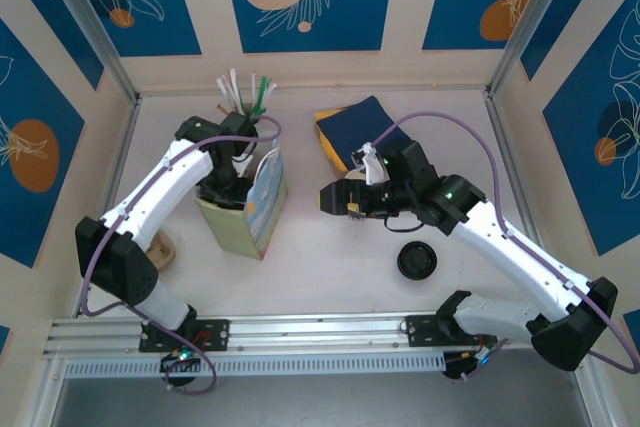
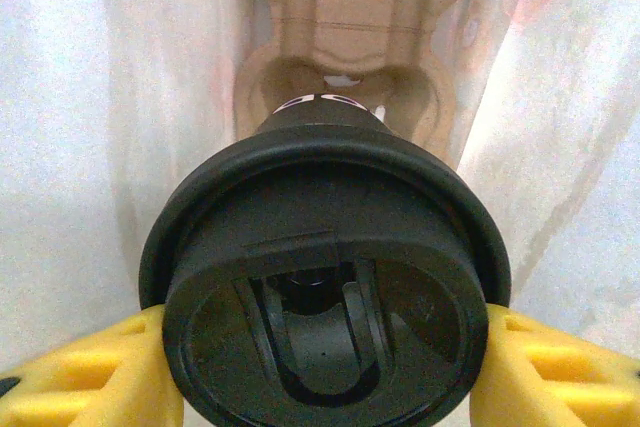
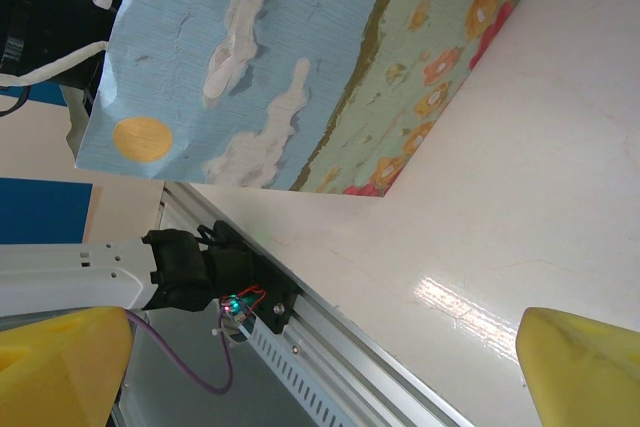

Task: Pack the takeout coffee

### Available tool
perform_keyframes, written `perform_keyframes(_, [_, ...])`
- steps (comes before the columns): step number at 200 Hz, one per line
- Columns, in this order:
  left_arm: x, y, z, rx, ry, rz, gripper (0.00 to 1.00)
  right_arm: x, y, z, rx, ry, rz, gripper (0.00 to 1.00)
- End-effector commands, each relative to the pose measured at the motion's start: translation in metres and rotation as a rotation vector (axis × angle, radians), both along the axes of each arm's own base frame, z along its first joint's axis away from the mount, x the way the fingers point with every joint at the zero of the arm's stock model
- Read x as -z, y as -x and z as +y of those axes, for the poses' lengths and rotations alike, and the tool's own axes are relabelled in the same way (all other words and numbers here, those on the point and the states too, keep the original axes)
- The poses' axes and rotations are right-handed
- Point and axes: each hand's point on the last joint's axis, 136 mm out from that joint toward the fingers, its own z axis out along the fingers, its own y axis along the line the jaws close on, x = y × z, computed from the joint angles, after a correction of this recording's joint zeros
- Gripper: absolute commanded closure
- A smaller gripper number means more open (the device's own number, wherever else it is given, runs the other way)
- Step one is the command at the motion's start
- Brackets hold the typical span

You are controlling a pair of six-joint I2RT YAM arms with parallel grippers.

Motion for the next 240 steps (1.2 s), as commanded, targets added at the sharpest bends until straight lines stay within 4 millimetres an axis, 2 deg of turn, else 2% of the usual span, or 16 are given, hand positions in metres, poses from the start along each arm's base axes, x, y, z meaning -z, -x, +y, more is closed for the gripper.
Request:
perform_keyframes(1, [-0.0065,-0.0026,0.0002,-0.002,0.016,-0.011,0.51,0.004,0.0028,-0.0013,-0.009,0.003,0.012,0.01])
perform_keyframes(240, [-0.0009,-0.0029,-0.0006,0.003,0.016,0.001,0.51,0.0019,0.0008,-0.0006,-0.007,0.0,0.009,0.01])
